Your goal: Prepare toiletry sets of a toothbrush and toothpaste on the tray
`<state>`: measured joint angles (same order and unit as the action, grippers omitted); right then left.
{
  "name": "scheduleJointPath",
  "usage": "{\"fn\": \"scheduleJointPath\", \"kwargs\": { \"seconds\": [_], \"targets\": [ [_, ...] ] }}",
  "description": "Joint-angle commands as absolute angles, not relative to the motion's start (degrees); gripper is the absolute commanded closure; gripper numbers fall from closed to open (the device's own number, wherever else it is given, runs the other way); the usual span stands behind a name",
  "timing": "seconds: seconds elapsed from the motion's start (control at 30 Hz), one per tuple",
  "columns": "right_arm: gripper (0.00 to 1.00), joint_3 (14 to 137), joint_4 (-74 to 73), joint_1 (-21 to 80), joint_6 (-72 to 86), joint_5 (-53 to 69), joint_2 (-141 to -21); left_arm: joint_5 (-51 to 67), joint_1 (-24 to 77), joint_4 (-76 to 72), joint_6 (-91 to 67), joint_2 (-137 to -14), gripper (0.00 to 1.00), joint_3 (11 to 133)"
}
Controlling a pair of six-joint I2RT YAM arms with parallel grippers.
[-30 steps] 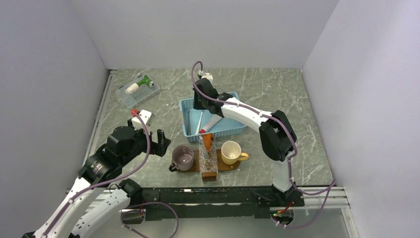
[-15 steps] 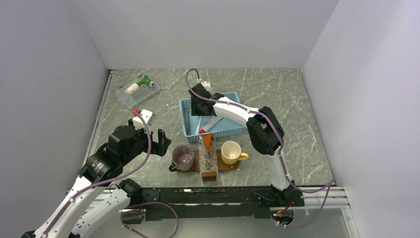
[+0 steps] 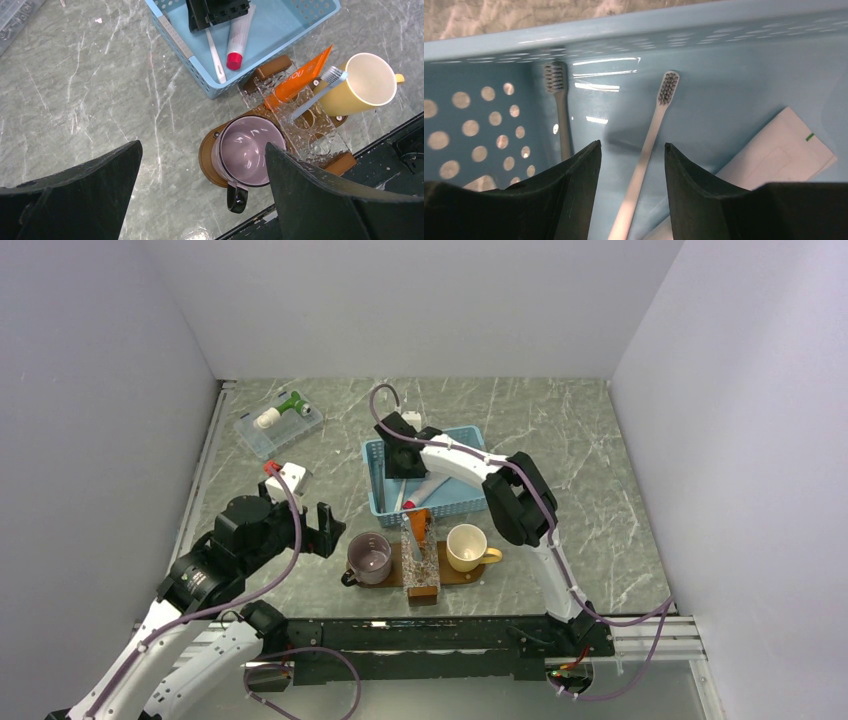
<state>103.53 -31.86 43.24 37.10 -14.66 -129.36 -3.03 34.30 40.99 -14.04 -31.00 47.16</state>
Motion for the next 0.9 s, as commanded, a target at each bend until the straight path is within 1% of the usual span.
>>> {"fn": "scheduleJointPath", "kwargs": {
  "seconds": [0.0,0.23,0.33,0.43,0.63,0.67,0.7,0.87],
  "targets": [
    [0.49,106.71,-33.86,43.58,38.23,-14.40,-131.01,-1.68,33.94,39.06,-13.14,-30.12,0.01,47.59],
    [0.54,109.09,-36.60,44.30,37.53,-14.70,-133.51,-1.24,33.97,39.03,-13.10,-29.53,0.00,47.64],
    [0.60,109.07,-36.86,44.47,37.29,-14.57,-134.00,-1.15,33.93,39.02,-13.12,-29.21,0.01,47.61],
    [0.70,109.25,-37.36,44.65,37.09,-14.34,-134.46,-1.06,33.93,39.02,-13.17,-29.17,0.01,47.59],
    [0.87,109.03,-37.52,44.91,36.82,-14.09,-134.74,-0.99,33.98,39.02,-13.10,-29.04,0.01,47.59],
    [0.91,109.07,-37.33,44.90,36.83,-14.06,-134.69,-0.98,33.97,39.07,-13.10,-29.04,0.01,47.55],
    [0.99,108.95,-37.15,44.87,36.87,-14.06,-134.61,-0.97,33.90,39.07,-13.14,-29.15,0.01,47.60],
    [1.00,106.82,-34.26,44.91,37.51,-14.37,-132.45,-1.13,33.96,39.07,-13.10,-29.33,0.01,47.63]
  ]
}}
